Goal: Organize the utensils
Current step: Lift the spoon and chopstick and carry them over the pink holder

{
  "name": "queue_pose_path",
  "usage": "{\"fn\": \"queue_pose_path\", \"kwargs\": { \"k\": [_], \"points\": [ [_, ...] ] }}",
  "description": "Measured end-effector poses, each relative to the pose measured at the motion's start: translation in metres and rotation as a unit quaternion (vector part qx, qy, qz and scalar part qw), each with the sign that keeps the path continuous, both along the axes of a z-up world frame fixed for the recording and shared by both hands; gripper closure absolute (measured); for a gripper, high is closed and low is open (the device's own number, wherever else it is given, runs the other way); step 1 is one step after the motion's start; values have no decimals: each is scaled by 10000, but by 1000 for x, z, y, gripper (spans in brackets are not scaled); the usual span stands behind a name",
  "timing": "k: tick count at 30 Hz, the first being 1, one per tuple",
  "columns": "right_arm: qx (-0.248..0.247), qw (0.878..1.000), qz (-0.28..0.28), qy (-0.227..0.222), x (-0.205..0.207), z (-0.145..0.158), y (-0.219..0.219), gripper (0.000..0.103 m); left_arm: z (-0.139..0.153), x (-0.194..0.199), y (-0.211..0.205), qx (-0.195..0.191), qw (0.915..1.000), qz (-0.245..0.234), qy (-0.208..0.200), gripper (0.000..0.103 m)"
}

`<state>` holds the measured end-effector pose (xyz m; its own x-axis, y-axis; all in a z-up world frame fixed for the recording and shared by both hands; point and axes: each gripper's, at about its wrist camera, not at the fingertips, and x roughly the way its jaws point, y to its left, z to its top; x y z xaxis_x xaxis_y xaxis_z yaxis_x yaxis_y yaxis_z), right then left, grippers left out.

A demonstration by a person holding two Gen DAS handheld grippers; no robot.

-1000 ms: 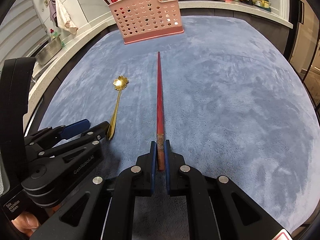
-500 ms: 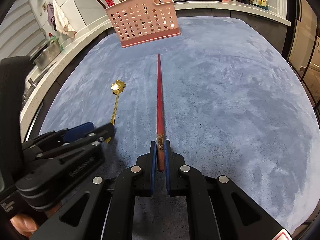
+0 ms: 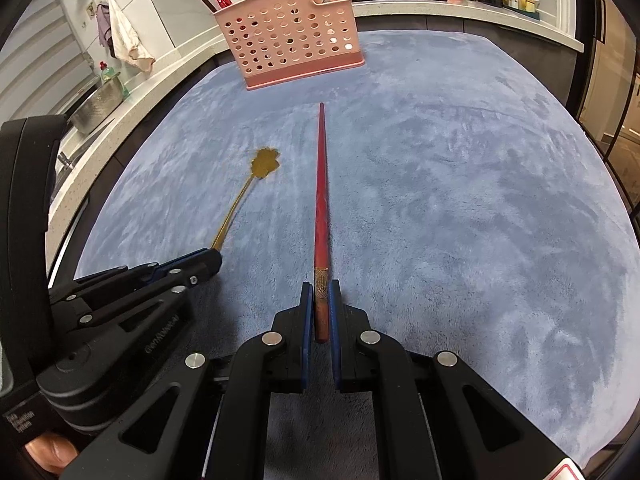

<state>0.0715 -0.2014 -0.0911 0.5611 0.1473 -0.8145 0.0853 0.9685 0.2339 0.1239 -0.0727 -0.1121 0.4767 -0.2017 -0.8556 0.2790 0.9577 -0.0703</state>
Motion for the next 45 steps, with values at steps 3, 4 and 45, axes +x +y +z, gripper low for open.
{"fn": "queue_pose_path", "kwargs": {
  "k": [3,4,45],
  "points": [
    [-7,10000,12,-30,-1,2,1,96,4,-3,5,7,10000,45,-34,102],
    [-7,10000,16,-39,-2,3,0,96,6,-4,8,2,10000,77,-31,102],
    [137,9689,-107,-2469,131,271,-60,96,267,141,19,-253,9817,251,-1868,102]
  ]
}}
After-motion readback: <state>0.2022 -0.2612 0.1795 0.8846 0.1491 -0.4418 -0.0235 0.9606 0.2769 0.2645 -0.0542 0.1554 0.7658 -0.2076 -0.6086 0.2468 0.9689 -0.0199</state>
